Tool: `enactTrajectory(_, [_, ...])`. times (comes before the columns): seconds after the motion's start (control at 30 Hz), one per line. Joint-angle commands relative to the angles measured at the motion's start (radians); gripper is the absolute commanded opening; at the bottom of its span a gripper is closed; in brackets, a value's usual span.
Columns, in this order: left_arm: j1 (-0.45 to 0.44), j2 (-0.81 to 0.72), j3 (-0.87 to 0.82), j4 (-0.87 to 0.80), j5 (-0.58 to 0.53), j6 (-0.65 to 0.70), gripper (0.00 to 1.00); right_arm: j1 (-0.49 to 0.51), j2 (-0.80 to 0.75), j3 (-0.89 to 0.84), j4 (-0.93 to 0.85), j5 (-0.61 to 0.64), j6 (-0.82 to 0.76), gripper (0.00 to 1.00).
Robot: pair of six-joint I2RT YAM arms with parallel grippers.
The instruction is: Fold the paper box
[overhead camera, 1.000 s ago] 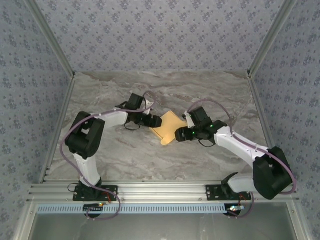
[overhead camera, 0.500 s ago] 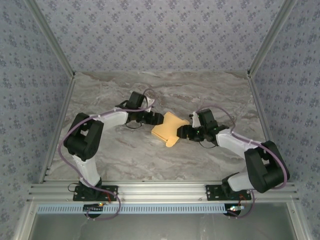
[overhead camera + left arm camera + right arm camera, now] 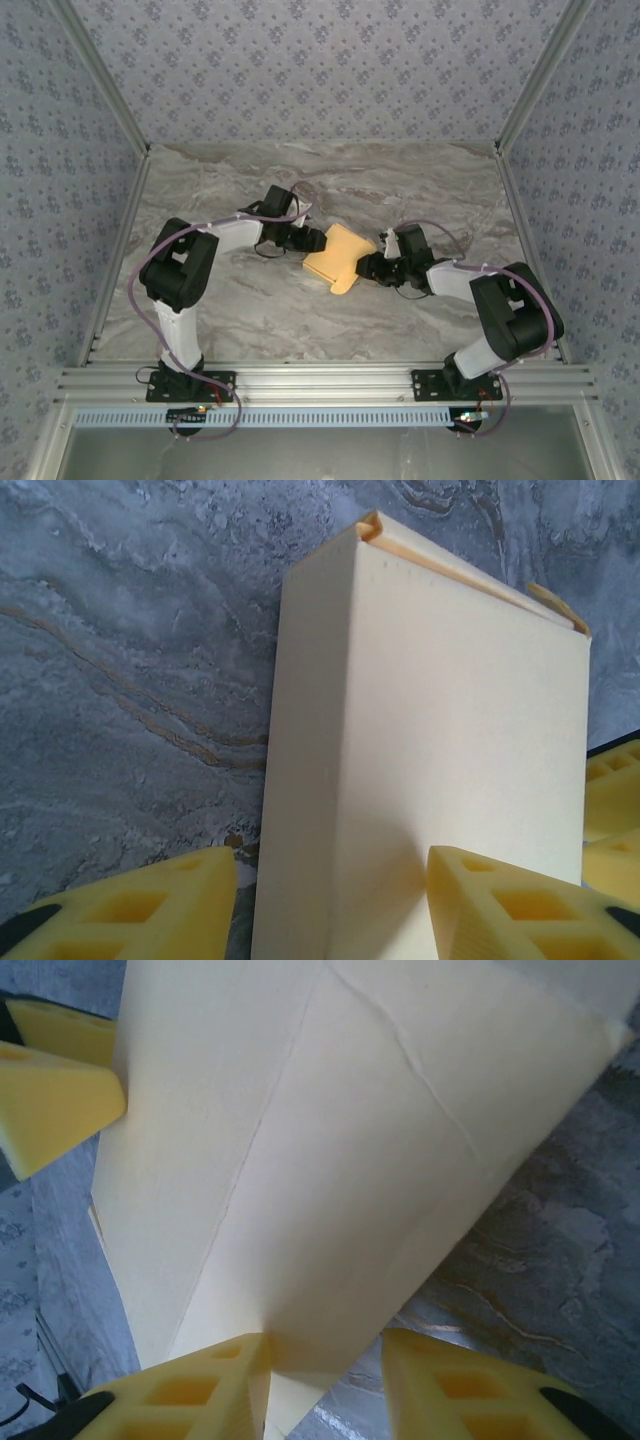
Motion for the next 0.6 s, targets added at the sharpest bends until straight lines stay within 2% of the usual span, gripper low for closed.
enactTrajectory(0.0, [0.005, 0.010, 0.020, -0.019, 0.002, 0.001, 0.51, -0.013, 0.013, -0.012, 0.047, -0.024, 0.008, 0.33])
enactTrajectory(0.57, [0.021, 0.008, -0.047, 0.068, 0.055, -0.097, 0.34, -0.029, 0.013, -0.002, 0.078, -0.036, 0.015, 0.22])
